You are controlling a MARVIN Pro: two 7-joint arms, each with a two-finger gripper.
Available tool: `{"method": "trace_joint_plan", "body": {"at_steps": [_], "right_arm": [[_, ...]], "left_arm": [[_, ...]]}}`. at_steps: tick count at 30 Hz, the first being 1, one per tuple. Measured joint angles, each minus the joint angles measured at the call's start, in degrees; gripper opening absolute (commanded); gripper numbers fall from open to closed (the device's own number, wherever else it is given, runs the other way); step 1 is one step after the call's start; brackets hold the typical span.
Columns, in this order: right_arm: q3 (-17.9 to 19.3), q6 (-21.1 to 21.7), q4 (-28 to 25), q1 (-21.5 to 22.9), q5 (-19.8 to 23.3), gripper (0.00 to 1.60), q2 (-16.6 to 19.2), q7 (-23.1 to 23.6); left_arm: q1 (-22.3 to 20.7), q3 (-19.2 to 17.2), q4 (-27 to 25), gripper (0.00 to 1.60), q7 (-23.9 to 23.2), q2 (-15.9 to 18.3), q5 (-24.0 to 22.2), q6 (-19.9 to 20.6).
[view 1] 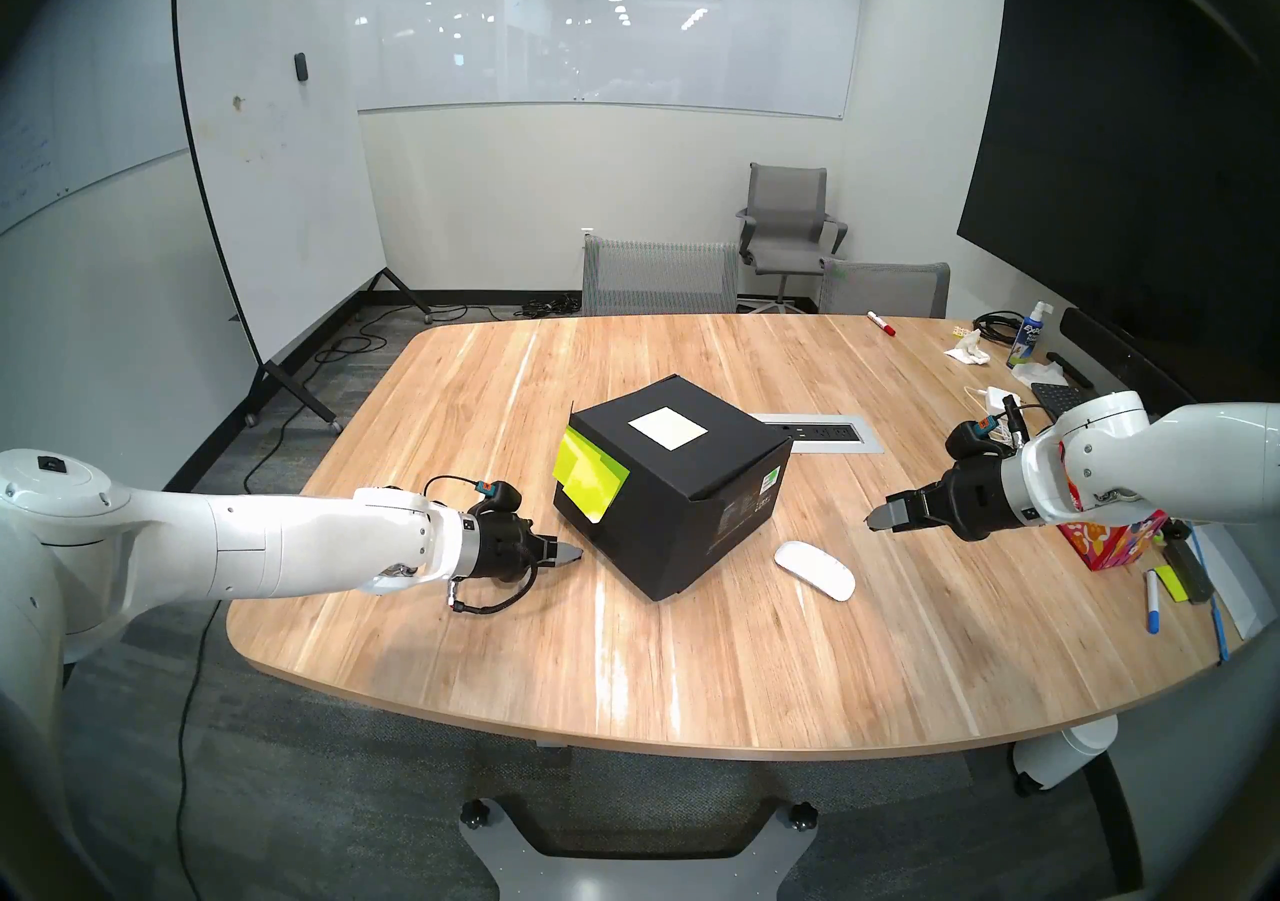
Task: Open the box and place the mouse inside
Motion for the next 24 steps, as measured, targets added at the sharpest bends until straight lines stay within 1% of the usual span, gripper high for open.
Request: {"method": "trace_joint_plan", "body": {"at_steps": [4, 10, 18, 24], "right_arm": [[0.0, 0.0, 0.0, 0.0, 0.0, 1.6, 0.0, 0.0], [0.0, 0.0, 0.0, 0.0, 0.0, 1.6, 0.0, 0.0], [0.0, 0.0, 0.0, 0.0, 0.0, 1.6, 0.0, 0.0], [0.0, 0.0, 0.0, 0.0, 0.0, 1.6, 0.0, 0.0]], "left_arm": [[-0.1, 0.4, -1.6, 0.0, 1.7, 0.5, 2.3, -1.3], [-0.3, 0.6, -3.6, 0.0, 4.2, 1.0, 4.3, -2.6], [-0.4, 0.6, -5.3, 0.0, 7.3, 1.1, 6.3, -4.2], [-0.2, 0.5, -5.7, 0.0, 8.2, 0.9, 7.1, -5.6]]}}
